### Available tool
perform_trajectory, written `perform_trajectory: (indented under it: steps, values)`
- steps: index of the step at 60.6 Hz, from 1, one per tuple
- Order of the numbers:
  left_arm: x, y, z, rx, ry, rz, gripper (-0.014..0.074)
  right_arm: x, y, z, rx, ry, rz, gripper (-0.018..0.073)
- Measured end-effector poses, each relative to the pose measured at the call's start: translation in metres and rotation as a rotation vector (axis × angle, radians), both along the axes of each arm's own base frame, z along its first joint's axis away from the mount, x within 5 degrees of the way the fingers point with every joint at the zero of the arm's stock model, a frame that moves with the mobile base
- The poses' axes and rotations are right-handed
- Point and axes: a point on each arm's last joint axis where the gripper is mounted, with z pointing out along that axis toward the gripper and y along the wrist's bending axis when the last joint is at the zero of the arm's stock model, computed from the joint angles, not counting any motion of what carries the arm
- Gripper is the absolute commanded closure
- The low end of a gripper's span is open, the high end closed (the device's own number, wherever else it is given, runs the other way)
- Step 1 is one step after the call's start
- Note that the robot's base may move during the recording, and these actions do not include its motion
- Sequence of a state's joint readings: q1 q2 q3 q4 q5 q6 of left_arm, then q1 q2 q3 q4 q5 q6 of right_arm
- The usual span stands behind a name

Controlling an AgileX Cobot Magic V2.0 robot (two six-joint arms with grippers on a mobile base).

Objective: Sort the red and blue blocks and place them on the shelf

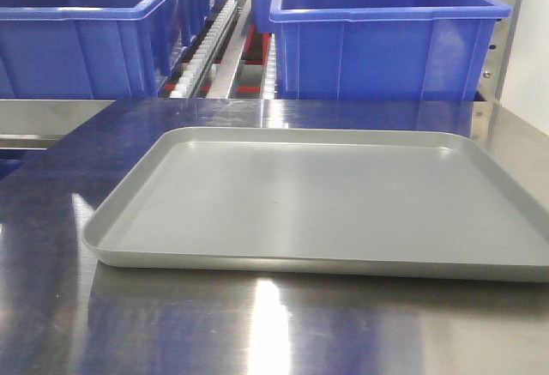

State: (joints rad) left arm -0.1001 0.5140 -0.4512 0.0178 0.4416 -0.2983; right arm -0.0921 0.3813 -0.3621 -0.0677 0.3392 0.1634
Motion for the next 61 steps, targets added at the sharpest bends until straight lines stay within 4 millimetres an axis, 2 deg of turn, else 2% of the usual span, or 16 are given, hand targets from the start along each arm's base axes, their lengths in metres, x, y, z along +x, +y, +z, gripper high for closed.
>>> perform_trajectory:
  steps: [61]
  values:
    - [-0.0008,0.0003,-0.0046,0.006,0.011,0.0,0.0475,0.0,0.0,0.0,0.0,0.0,0.0,0.0502]
